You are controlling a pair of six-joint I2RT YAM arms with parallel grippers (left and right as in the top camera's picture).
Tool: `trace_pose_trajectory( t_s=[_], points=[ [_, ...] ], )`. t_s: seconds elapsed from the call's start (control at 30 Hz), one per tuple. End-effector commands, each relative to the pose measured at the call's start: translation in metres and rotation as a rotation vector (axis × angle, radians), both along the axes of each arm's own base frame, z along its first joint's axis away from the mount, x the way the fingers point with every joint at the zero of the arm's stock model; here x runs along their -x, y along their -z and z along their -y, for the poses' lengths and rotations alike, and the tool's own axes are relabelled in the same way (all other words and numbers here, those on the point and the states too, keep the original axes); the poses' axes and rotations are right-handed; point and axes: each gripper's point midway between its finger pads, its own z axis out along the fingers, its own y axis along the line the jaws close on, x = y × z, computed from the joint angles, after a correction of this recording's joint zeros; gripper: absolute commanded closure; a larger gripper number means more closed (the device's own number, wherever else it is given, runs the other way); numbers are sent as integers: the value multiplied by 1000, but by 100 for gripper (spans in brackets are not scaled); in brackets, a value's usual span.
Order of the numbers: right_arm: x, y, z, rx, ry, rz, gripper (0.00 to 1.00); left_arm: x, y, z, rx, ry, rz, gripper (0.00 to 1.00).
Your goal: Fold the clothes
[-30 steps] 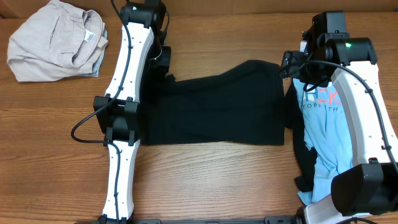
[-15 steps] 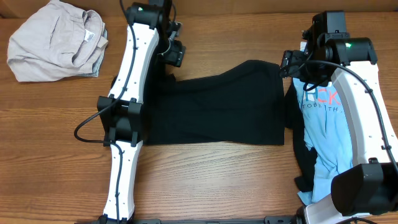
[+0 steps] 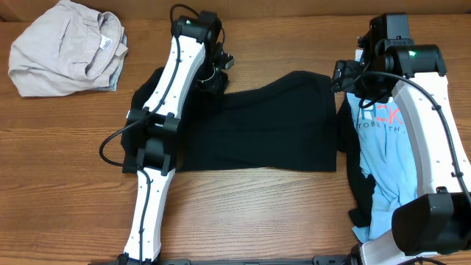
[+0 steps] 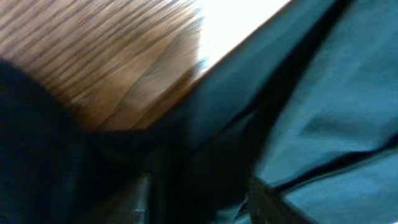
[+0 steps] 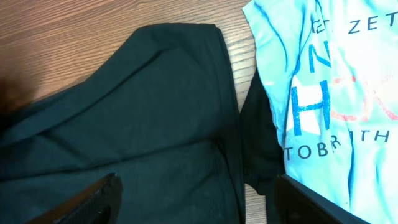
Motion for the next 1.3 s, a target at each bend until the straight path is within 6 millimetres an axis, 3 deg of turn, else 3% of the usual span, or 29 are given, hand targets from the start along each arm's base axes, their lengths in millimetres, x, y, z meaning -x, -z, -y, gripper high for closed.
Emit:
trace_pose_trajectory(
  t_s=[0.0, 0.3, 0.47, 0.63, 0.7, 0.8, 1.1, 1.27],
  points=[
    [-1, 1, 0, 1, -1, 1, 18, -7, -11, -14, -68, -45, 49, 65],
    [-2, 1, 0, 1, -1, 5, 18, -7, -22, -16, -69, -82, 57, 96],
    [-2, 1, 0, 1, -1, 5, 18, -8, -44, -29, -133, -158, 94, 96],
    [-2, 1, 0, 1, -1, 4, 18, -3, -60, -23, -88, -245, 89, 96],
    [-1, 1, 0, 1, -1, 1, 18, 4, -56, -7, -13, -246, 37, 96],
    [1, 3, 0, 2, -1, -10, 18, 16, -41, -5, -24, -253, -33, 96],
    [-1, 2, 1, 13, -18, 0, 15, 87, 30, -27, -211, -286, -352, 96],
    [-7, 0, 1, 12, -19, 25, 15, 78, 26, -35, -238, -308, -312, 96]
  ],
)
